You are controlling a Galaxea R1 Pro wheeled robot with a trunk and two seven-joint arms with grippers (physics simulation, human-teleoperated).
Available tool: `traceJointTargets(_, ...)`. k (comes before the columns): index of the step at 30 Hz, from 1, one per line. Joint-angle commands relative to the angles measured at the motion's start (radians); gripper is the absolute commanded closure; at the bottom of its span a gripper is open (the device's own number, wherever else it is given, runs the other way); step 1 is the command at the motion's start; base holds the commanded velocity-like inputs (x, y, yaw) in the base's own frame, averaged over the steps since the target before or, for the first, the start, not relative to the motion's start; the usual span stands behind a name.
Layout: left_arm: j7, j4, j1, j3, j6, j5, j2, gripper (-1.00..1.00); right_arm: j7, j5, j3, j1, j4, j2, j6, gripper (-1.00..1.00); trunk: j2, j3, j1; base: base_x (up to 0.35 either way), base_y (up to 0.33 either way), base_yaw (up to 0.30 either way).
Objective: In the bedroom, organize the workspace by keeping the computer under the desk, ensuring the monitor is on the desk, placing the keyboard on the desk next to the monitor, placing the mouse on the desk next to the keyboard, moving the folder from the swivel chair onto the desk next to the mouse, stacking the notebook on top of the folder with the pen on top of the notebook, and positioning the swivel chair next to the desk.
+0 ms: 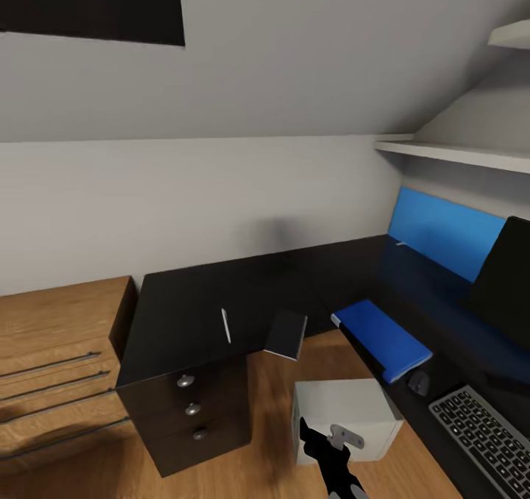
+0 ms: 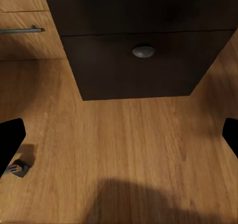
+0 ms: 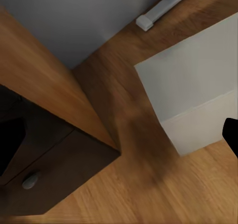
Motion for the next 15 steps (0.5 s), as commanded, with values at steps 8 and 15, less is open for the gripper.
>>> traceJointTargets(8,0.01,-0.001,-0.001,0.0,-0.003,-0.011,0.0,-1.0,-0.004,-0.011,0.006,-0.001,0.001,-0.001,-0.005,-1.0,-0.001,-0.001,0.0,0.0,0.0,0.267)
traceJointTargets(15,0.01,-0.002,-0.001,0.0,-0.003,-0.011,0.0,-1.0,-0.004,-0.011,0.006,-0.002,0.001,-0.003,-0.005,-1.0,-0.001,-0.001,0.0,0.0,0.0,0.265)
